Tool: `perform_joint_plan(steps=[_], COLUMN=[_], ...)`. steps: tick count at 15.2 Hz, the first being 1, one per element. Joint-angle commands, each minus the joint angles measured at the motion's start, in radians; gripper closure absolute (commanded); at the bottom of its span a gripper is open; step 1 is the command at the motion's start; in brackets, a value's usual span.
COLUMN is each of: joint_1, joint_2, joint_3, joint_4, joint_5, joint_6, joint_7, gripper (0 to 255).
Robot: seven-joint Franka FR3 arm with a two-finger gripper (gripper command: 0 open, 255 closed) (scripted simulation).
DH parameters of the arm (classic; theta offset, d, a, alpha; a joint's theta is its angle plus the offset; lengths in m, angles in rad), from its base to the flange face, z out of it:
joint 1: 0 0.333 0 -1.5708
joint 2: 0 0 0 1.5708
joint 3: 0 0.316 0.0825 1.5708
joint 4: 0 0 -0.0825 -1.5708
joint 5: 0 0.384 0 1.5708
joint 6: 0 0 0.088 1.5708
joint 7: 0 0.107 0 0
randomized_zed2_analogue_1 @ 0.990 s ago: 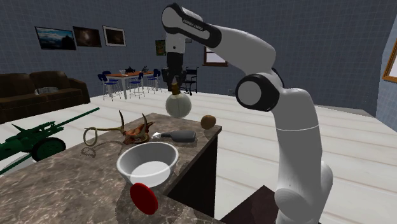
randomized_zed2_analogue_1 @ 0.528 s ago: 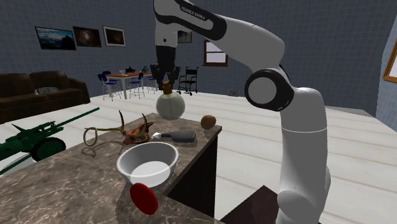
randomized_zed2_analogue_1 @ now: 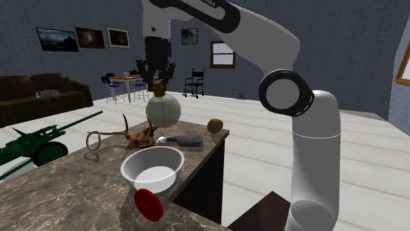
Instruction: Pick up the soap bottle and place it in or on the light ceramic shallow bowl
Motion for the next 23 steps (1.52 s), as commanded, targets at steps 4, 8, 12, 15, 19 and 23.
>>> perform_joint_plan(steps=[4,8,12,15,19,23], joint_1=[0.107,0.073,0.057,0.049,0.043,0.04], joint_2=[0.046,-0.052,-0.116,-0.153,-0.193,-0.224], joint_3=[0.055,0.044,0.036,0.03,0.025,0.021], joint_4=[0.109,-0.097,-0.244,-0.335,-0.442,-0.536], joint_5=[-0.034,0.003,0.025,0.036,0.048,0.057], joint_6=[-0.052,0.058,0.143,0.198,0.266,0.329], joint_7=[0.145,0.119,0.098,0.085,0.07,0.057], gripper=[255,255,255,255,255,255])
